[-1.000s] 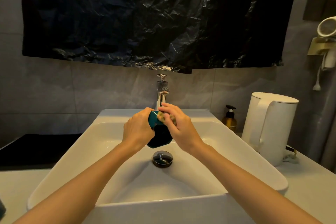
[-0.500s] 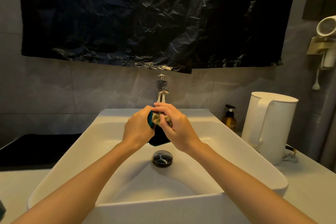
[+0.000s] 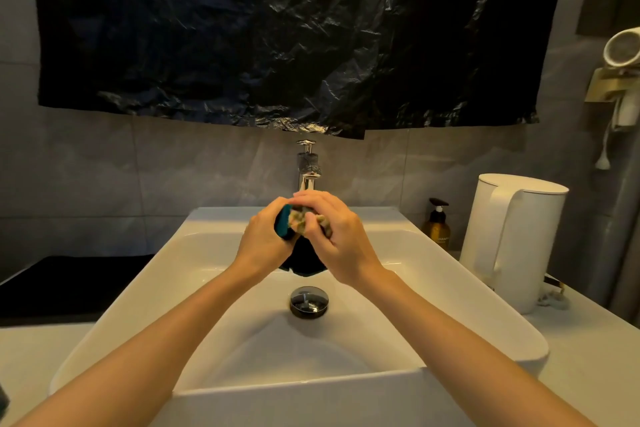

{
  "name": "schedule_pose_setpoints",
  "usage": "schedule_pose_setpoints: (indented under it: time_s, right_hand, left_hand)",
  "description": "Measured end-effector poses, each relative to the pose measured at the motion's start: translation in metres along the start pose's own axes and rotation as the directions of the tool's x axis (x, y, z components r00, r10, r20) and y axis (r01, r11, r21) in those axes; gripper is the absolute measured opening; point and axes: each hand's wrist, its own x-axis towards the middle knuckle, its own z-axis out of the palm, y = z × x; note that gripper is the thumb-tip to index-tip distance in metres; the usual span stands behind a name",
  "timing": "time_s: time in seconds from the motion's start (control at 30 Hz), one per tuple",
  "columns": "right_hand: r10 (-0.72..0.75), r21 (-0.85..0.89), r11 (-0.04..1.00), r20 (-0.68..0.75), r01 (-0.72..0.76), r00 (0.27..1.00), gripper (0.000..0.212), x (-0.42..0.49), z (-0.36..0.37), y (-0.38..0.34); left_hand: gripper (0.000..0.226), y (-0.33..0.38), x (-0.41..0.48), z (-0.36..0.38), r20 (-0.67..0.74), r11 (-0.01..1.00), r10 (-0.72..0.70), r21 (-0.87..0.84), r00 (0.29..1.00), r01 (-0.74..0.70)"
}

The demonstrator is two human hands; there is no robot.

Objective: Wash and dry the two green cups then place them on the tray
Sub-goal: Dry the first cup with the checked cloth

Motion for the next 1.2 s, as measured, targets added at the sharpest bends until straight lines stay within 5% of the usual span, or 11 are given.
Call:
schedule_pose_setpoints:
  time_s: [0.33, 0.57, 0.8, 1.0, 1.2]
  right_hand:
    - [0.277, 0.197, 0.946, -0.072, -0.259, 0.958, 0.038, -0.006, -0.006, 0.016]
    - [0.248, 0.190, 0.954, -0.058, -0.233, 0.967, 0.052, -0.005, -0.006, 0.016]
    - [0.244, 0.032, 0.970, -0.143, -0.242, 0.959, 0.044, -0.002, -0.011, 0.014]
    - [0.119, -0.174, 0.978, 0.019, -0.114, 0.993, 0.050, -0.007, -0.007, 0.014]
    - [0.146, 0.024, 0.988, 0.206, -0.154, 0.968, 0.051, -0.007, 0.000, 0.011]
  left_hand:
    - [0.032, 0.010, 0.006, -0.010, -0.013, 0.877, -0.311, -0.389, 0.950, 0.282]
    - [0.031, 0.010, 0.004, -0.009, 0.065, 0.863, -0.271, -0.426, 0.960, 0.272]
    - [0.034, 0.012, -0.002, 0.003, 0.041, 0.969, -0.189, -0.155, 0.981, 0.193]
    - [0.037, 0.007, 0.001, 0.002, 0.039, 0.994, -0.084, 0.069, 0.996, 0.081]
    - [0.033, 0.000, -0.001, -0.005, -0.010, 0.962, -0.065, 0.265, 0.998, 0.066]
